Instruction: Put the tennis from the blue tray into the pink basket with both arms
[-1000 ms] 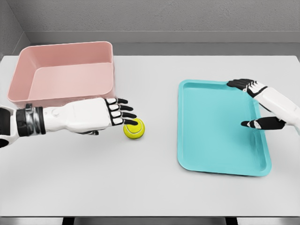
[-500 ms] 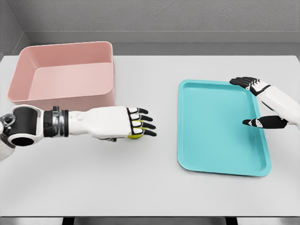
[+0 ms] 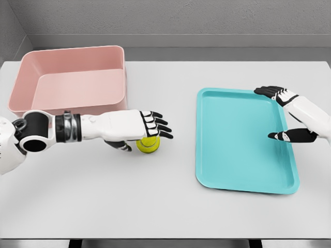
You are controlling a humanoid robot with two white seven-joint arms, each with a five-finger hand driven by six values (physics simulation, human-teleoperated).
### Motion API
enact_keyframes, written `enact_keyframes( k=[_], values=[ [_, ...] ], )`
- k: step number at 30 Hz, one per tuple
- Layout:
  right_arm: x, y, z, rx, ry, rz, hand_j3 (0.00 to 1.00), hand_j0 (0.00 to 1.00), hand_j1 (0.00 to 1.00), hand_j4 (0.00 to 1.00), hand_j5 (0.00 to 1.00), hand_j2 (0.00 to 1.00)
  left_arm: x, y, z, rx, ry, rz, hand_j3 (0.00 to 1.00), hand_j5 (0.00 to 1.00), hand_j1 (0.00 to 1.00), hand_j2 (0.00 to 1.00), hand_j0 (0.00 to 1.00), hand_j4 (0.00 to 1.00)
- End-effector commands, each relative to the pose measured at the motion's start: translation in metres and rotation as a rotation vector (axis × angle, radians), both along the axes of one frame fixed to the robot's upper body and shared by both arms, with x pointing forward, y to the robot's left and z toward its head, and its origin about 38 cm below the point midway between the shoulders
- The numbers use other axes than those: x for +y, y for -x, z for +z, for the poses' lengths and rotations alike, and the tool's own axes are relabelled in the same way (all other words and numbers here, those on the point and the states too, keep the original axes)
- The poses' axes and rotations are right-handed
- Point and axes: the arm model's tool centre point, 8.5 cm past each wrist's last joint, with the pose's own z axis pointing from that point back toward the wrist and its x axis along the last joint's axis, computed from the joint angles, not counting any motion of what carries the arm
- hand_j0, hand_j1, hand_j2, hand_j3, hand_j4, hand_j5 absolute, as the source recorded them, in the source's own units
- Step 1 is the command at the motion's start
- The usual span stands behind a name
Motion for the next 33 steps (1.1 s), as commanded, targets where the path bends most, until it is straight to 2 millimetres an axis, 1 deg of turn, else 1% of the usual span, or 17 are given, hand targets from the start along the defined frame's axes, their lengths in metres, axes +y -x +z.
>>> enact_keyframes(
  k=[1, 3, 5, 9, 12, 15, 16, 19, 21, 24, 30, 31, 33],
  values=[
    [-0.001, 0.000, 0.001, 0.000, -0.009, -0.001, 1.00, 1.00, 1.00, 1.00, 1.00, 1.00, -0.003, -0.003, -0.004, 0.019, 0.013, 0.007, 1.00, 1.00, 1.00, 1.00, 1.00, 1.00],
    [-0.001, 0.000, 0.001, 0.000, -0.009, -0.001, 1.00, 1.00, 1.00, 1.00, 1.00, 1.00, -0.001, -0.008, -0.006, 0.022, 0.006, 0.021, 1.00, 1.00, 1.00, 1.00, 1.00, 1.00],
    [-0.001, 0.000, 0.001, 0.000, -0.009, -0.001, 1.00, 1.00, 1.00, 1.00, 1.00, 1.00, -0.005, -0.011, -0.010, 0.029, -0.007, 0.018, 1.00, 1.00, 1.00, 1.00, 1.00, 1.00],
    [0.000, 0.001, 0.001, 0.000, -0.008, 0.001, 1.00, 1.00, 1.00, 1.00, 1.00, 1.00, -0.006, -0.011, -0.011, 0.031, -0.006, 0.017, 1.00, 1.00, 1.00, 1.00, 1.00, 1.00],
    [0.000, 0.001, 0.001, 0.001, -0.008, 0.001, 1.00, 1.00, 1.00, 1.00, 1.00, 1.00, -0.004, -0.012, -0.017, 0.043, -0.020, 0.024, 1.00, 1.00, 1.00, 1.00, 1.00, 1.00],
    [0.000, 0.001, 0.000, 0.002, -0.008, 0.000, 1.00, 1.00, 1.00, 1.00, 1.00, 1.00, -0.003, -0.014, -0.018, 0.045, -0.022, 0.029, 1.00, 1.00, 1.00, 1.00, 1.00, 1.00],
    [0.000, 0.001, 0.000, 0.002, -0.008, 0.000, 1.00, 1.00, 1.00, 1.00, 1.00, 1.00, -0.009, -0.015, -0.018, 0.045, -0.014, 0.023, 1.00, 1.00, 1.00, 1.00, 1.00, 1.00],
    [0.000, 0.001, 0.000, 0.002, -0.008, 0.000, 1.00, 1.00, 1.00, 1.00, 1.00, 1.00, -0.007, -0.017, -0.019, 0.049, -0.017, 0.030, 1.00, 1.00, 1.00, 1.00, 1.00, 1.00],
    [-0.001, 0.001, -0.001, 0.004, -0.009, -0.001, 1.00, 1.00, 1.00, 1.00, 1.00, 1.00, -0.010, -0.017, -0.021, 0.052, -0.015, 0.028, 1.00, 1.00, 1.00, 1.00, 1.00, 1.00],
    [-0.001, 0.001, 0.000, 0.004, -0.008, -0.001, 1.00, 1.00, 1.00, 1.00, 1.00, 1.00, -0.009, -0.018, -0.027, 0.064, -0.025, 0.033, 1.00, 1.00, 1.00, 1.00, 1.00, 1.00],
    [-0.001, 0.001, -0.001, 0.004, -0.009, -0.001, 1.00, 1.00, 1.00, 1.00, 1.00, 1.00, -0.009, -0.017, -0.029, 0.069, -0.027, 0.034, 1.00, 1.00, 1.00, 1.00, 1.00, 1.00],
    [-0.001, 0.001, -0.001, 0.004, -0.009, -0.001, 1.00, 1.00, 1.00, 1.00, 1.00, 1.00, -0.010, -0.017, -0.030, 0.071, -0.030, 0.032, 0.97, 0.97, 0.97, 0.97, 0.97, 0.97],
    [-0.001, 0.001, -0.001, 0.004, -0.009, -0.001, 1.00, 1.00, 1.00, 1.00, 1.00, 1.00, -0.010, -0.016, -0.031, 0.072, -0.032, 0.031, 0.88, 0.88, 0.88, 0.88, 0.88, 0.88]
  ],
)
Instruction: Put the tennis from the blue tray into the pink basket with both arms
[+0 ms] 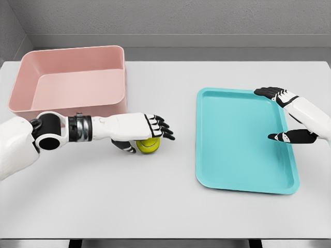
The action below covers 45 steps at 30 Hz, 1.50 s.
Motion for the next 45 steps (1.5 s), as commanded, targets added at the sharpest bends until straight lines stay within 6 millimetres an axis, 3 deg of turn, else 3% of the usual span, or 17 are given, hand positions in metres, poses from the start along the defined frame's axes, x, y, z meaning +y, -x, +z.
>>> enact_keyframes(
  k=[1, 15, 22, 33, 45],
  values=[
    [0.000, 0.000, 0.001, 0.001, -0.008, 0.000, 1.00, 1.00, 1.00, 1.00, 1.00, 1.00, 0.000, 0.000, -0.001, 0.007, 0.001, 0.002, 0.85, 0.85, 0.85, 0.85, 0.85, 0.85],
    [0.001, 0.000, 0.002, -0.004, -0.007, 0.003, 1.00, 1.00, 1.00, 1.00, 1.00, 1.00, 0.004, 0.002, -0.010, 0.055, -0.088, -0.011, 0.53, 0.53, 0.53, 0.53, 0.53, 0.53],
    [-0.004, 0.003, 0.001, -0.001, -0.007, -0.009, 1.00, 1.00, 1.00, 1.00, 1.00, 1.00, 0.002, 0.004, -0.006, 0.059, -0.081, -0.019, 0.54, 0.54, 0.54, 0.54, 0.54, 0.54],
    [-0.004, 0.005, -0.001, 0.004, -0.008, -0.011, 1.00, 1.00, 1.00, 1.00, 1.00, 1.00, 0.008, 0.006, 0.033, 0.013, -0.033, -0.042, 0.56, 0.56, 0.56, 0.56, 0.56, 0.56],
    [-0.006, 0.005, 0.001, 0.001, -0.011, -0.014, 1.00, 1.00, 1.00, 1.00, 1.00, 1.00, 0.021, -0.004, 0.057, -0.024, -0.036, -0.016, 0.56, 0.56, 0.56, 0.56, 0.56, 0.56]
  ],
)
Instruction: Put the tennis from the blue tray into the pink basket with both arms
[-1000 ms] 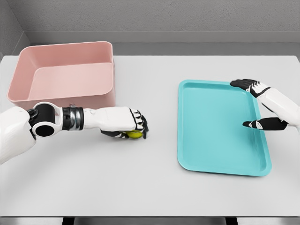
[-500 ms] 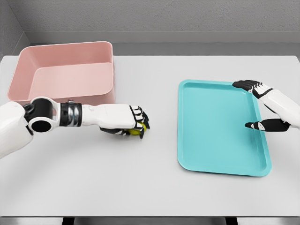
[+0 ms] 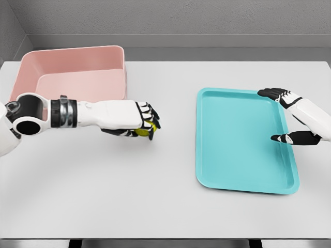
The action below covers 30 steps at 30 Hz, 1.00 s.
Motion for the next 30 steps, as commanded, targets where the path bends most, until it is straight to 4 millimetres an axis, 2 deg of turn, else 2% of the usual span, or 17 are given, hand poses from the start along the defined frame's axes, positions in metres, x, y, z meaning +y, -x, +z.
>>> enact_keyframes(
  k=[1, 14, 23, 28, 30],
  values=[
    [-0.001, 0.000, 0.000, 0.001, -0.008, -0.001, 1.00, 1.00, 1.00, 1.00, 1.00, 1.00, 0.005, -0.001, 0.002, 0.002, 0.002, 0.013, 0.56, 0.56, 0.56, 0.56, 0.56, 0.56],
    [-0.001, 0.000, -0.001, 0.005, -0.009, -0.003, 1.00, 1.00, 1.00, 1.00, 1.00, 1.00, 0.030, -0.018, 0.041, -0.070, 0.028, 0.080, 0.56, 0.56, 0.56, 0.56, 0.56, 0.56],
    [-0.001, 0.000, 0.000, 0.003, -0.009, -0.003, 1.00, 1.00, 1.00, 1.00, 1.00, 1.00, 0.069, -0.049, 0.054, -0.078, 0.052, 0.230, 0.56, 0.56, 0.56, 0.56, 0.56, 0.56],
    [-0.001, 0.000, 0.000, 0.003, -0.009, -0.003, 1.00, 1.00, 1.00, 1.00, 1.00, 1.00, 0.090, -0.060, 0.053, -0.071, 0.054, 0.302, 0.56, 0.56, 0.56, 0.56, 0.56, 0.56],
    [-0.002, 0.000, 0.000, 0.004, -0.009, -0.004, 1.00, 1.00, 1.00, 1.00, 1.00, 1.00, 0.106, -0.068, 0.052, -0.066, 0.053, 0.357, 0.56, 0.56, 0.56, 0.56, 0.56, 0.56]
  ],
)
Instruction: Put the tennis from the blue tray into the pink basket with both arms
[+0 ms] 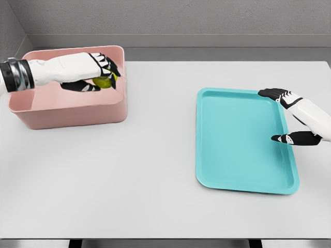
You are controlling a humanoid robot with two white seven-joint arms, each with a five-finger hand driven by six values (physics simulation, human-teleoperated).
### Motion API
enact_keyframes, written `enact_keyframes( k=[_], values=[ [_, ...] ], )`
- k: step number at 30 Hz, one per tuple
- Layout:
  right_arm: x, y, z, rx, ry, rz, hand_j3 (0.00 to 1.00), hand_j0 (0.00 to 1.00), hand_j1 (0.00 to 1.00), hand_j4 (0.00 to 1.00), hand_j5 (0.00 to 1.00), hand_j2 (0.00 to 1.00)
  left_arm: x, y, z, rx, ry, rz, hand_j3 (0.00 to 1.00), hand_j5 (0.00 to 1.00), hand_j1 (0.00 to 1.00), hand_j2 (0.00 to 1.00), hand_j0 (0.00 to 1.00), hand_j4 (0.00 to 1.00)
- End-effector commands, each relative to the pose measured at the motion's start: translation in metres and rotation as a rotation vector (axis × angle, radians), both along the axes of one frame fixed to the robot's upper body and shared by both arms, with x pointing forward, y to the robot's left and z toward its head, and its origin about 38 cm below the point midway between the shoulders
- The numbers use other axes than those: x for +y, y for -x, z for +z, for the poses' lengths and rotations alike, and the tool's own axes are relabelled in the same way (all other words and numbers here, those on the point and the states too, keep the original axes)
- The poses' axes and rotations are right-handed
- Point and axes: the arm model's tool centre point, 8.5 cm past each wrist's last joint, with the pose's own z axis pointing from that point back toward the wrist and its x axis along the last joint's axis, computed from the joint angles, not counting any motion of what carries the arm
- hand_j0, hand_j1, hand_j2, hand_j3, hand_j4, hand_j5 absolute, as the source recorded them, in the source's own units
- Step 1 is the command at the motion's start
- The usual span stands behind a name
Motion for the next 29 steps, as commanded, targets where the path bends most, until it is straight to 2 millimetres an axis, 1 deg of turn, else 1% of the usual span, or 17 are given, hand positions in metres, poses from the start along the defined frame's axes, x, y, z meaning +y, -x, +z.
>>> enact_keyframes(
  k=[1, 3, 4, 5, 6, 7, 8, 9, 17, 18, 20, 21, 22, 23, 25, 27, 29],
  values=[
    [0.000, 0.000, 0.001, 0.000, -0.008, 0.000, 1.00, 1.00, 1.00, 1.00, 1.00, 1.00, 0.017, -0.008, -0.001, 0.010, 0.015, 0.059, 0.57, 0.57, 0.57, 0.57, 0.57, 0.57],
    [-0.001, 0.000, 0.000, 0.001, -0.008, -0.001, 1.00, 1.00, 1.00, 1.00, 1.00, 1.00, 0.032, -0.015, -0.005, 0.022, 0.016, 0.111, 0.59, 0.59, 0.59, 0.59, 0.59, 0.59],
    [-0.001, 0.000, 0.000, 0.001, -0.008, -0.001, 1.00, 1.00, 1.00, 1.00, 1.00, 1.00, 0.040, -0.019, -0.005, 0.024, 0.015, 0.139, 0.62, 0.62, 0.62, 0.62, 0.62, 0.62],
    [-0.001, 0.000, 0.000, 0.003, -0.007, -0.002, 1.00, 1.00, 1.00, 1.00, 1.00, 1.00, 0.047, -0.022, -0.006, 0.028, 0.016, 0.164, 0.67, 0.67, 0.67, 0.67, 0.67, 0.67],
    [-0.001, 0.000, 0.000, 0.003, -0.007, -0.002, 1.00, 1.00, 1.00, 1.00, 1.00, 1.00, 0.053, -0.024, -0.008, 0.038, 0.022, 0.186, 0.71, 0.71, 0.71, 0.71, 0.71, 0.71],
    [-0.001, 0.000, 0.000, 0.003, -0.007, -0.002, 1.00, 1.00, 1.00, 1.00, 1.00, 1.00, 0.060, -0.028, -0.011, 0.046, 0.022, 0.212, 0.77, 0.77, 0.77, 0.77, 0.77, 0.77],
    [-0.001, 0.000, 0.001, 0.001, -0.007, -0.001, 1.00, 1.00, 1.00, 1.00, 1.00, 1.00, 0.064, -0.029, -0.013, 0.050, 0.025, 0.224, 0.90, 0.90, 0.90, 0.90, 0.90, 0.90],
    [-0.001, 0.000, 0.001, 0.001, -0.007, -0.001, 1.00, 1.00, 1.00, 1.00, 1.00, 1.00, 0.064, -0.028, -0.013, 0.052, 0.025, 0.224, 1.00, 1.00, 1.00, 1.00, 1.00, 1.00],
    [-0.001, 0.000, 0.000, 0.004, -0.008, -0.002, 1.00, 1.00, 1.00, 1.00, 1.00, 1.00, 0.068, -0.027, -0.008, 0.044, 0.028, 0.229, 1.00, 1.00, 1.00, 1.00, 1.00, 1.00],
    [-0.001, 0.000, 0.000, 0.004, -0.007, -0.002, 1.00, 1.00, 1.00, 1.00, 1.00, 1.00, 0.072, -0.026, -0.004, 0.040, 0.037, 0.237, 1.00, 1.00, 1.00, 1.00, 1.00, 1.00],
    [-0.001, 0.000, -0.001, 0.005, -0.007, -0.003, 1.00, 1.00, 1.00, 1.00, 1.00, 1.00, 0.103, -0.020, 0.003, 0.032, 0.019, 0.297, 1.00, 1.00, 1.00, 1.00, 1.00, 1.00],
    [-0.001, 0.000, -0.001, 0.005, -0.007, -0.003, 1.00, 1.00, 1.00, 1.00, 1.00, 1.00, 0.109, -0.019, 0.004, 0.032, 0.013, 0.308, 1.00, 1.00, 1.00, 1.00, 1.00, 1.00],
    [-0.001, 0.000, -0.001, 0.005, -0.009, -0.003, 1.00, 1.00, 1.00, 1.00, 1.00, 1.00, 0.112, -0.017, -0.001, 0.043, 0.012, 0.314, 1.00, 1.00, 1.00, 1.00, 1.00, 1.00],
    [-0.001, 0.000, -0.001, 0.005, -0.007, -0.003, 1.00, 1.00, 1.00, 1.00, 1.00, 1.00, 0.122, -0.012, -0.005, 0.053, -0.001, 0.332, 1.00, 1.00, 1.00, 1.00, 1.00, 1.00],
    [-0.001, 0.000, -0.001, 0.005, -0.007, -0.003, 1.00, 1.00, 1.00, 1.00, 1.00, 1.00, 0.130, -0.009, -0.002, 0.062, 0.023, 0.349, 1.00, 1.00, 1.00, 1.00, 1.00, 1.00],
    [-0.008, 0.004, -0.001, 0.006, -0.008, -0.023, 1.00, 1.00, 1.00, 1.00, 1.00, 1.00, 0.139, -0.007, -0.006, 0.076, 0.028, 0.371, 1.00, 1.00, 1.00, 1.00, 1.00, 1.00],
    [-0.008, 0.004, -0.001, 0.006, -0.008, -0.024, 1.00, 1.00, 1.00, 1.00, 1.00, 1.00, 0.148, -0.002, -0.008, 0.084, 0.027, 0.389, 1.00, 1.00, 1.00, 1.00, 1.00, 1.00]
  ],
)
